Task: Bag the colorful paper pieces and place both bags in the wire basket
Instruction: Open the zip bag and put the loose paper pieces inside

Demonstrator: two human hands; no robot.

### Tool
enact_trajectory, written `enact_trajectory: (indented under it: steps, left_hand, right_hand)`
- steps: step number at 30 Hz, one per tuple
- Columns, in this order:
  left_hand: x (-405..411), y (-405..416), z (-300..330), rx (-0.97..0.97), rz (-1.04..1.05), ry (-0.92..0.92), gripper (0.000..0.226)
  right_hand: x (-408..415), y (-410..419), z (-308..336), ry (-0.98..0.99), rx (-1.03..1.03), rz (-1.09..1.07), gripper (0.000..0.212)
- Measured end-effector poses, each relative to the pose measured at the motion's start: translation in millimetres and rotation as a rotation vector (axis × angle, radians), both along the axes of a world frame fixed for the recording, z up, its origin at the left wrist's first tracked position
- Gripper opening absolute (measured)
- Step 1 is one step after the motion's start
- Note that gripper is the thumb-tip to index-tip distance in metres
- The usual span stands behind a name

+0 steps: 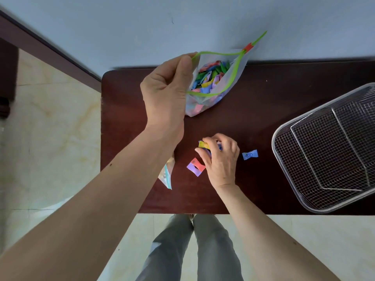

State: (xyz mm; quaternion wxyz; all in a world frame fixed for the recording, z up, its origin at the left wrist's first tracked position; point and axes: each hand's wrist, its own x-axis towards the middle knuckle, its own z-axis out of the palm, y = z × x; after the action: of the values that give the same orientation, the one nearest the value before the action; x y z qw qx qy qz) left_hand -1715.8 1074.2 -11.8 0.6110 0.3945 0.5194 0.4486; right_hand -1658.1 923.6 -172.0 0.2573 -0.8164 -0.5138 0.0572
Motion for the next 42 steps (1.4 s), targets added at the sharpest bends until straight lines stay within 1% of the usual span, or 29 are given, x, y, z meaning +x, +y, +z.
enact_trajectory:
  steps: [6,8,10,12,14,16,18,19,21,23,27,29,32,34,37,39,42]
  left_hand:
    - [1.5,-3.9,2.7,0.012,-0.012,0.019,0.019]
    - [1.3,-4.1,2.7,0.006,-0.011,0.022,0.019]
    - [0.4,-4.3,2.9,-0.001,-0.003,0.025,0.018]
    - [0.2,-5.4,3.2,-0.003,-0.003,0.022,0.018]
    - [0.3,-7.4,4.2,-0.014,-0.008,0.015,0.018]
    - [0.6,-8.7,5.1,-0.036,-0.007,0.011,0.020]
    - [1.1,-9.4,6.8,-0.053,-0.014,0.021,0.021]
    - [1.5,-9.9,7.5,-0.063,-0.016,0.030,0.022]
    - [3.5,-12.0,10.2,-0.088,-0.005,0.046,0.021]
    - [6.7,-15.3,13.5,-0.107,0.015,0.059,0.022]
    - [11.3,-24.2,21.4,-0.131,0.016,0.100,0.019]
    - [13.4,-27.9,25.3,-0.142,0.011,0.103,0.019]
    - [15.1,-33.0,30.8,-0.156,0.016,0.107,0.020]
    - [16.0,-35.5,33.7,-0.156,0.018,0.112,0.020]
    - [17.5,-37.2,38.6,-0.167,0.043,0.114,0.017]
    - [20.2,-38.0,43.0,-0.202,0.073,0.064,0.014]
    - [22.0,-34.9,44.7,-0.215,0.118,0.062,0.013]
  right_hand:
    - [14.6,15.6,1.9,-0.043,0.116,0.114,0.023]
    - [20.6,21.8,1.2,0.011,0.148,0.067,0.024]
    - [24.6,25.5,3.5,0.123,0.192,0.001,0.023]
    - [27.7,28.4,10.9,0.249,0.254,-0.088,0.018]
    - [29.8,32.3,24.3,0.446,0.275,-0.250,0.015]
    - [31.1,36.6,41.7,0.734,0.250,-0.437,0.013]
    - [34.3,40.1,64.8,1.016,0.292,-0.594,0.013]
    - [35.5,41.8,78.3,1.121,0.326,-0.646,0.014]
    - [37.6,46.1,108.2,1.279,0.410,-0.690,0.015]
    - [39.6,52.9,138.1,1.407,0.528,-0.685,0.016]
    - [45.1,76.8,184.7,1.581,0.720,-0.608,0.022]
    - [47.0,93.8,199.2,1.599,0.776,-0.575,0.024]
    - [45.9,118.3,206.8,1.562,0.815,-0.547,0.025]
    - [43.9,130.0,205.4,1.529,0.806,-0.581,0.023]
    - [36.3,138.2,201.9,1.432,0.802,-0.611,0.025]
    - [32.9,137.0,199.6,1.346,0.769,-0.589,0.018]
    - [31.0,131.3,194.6,1.256,0.727,-0.542,0.019]
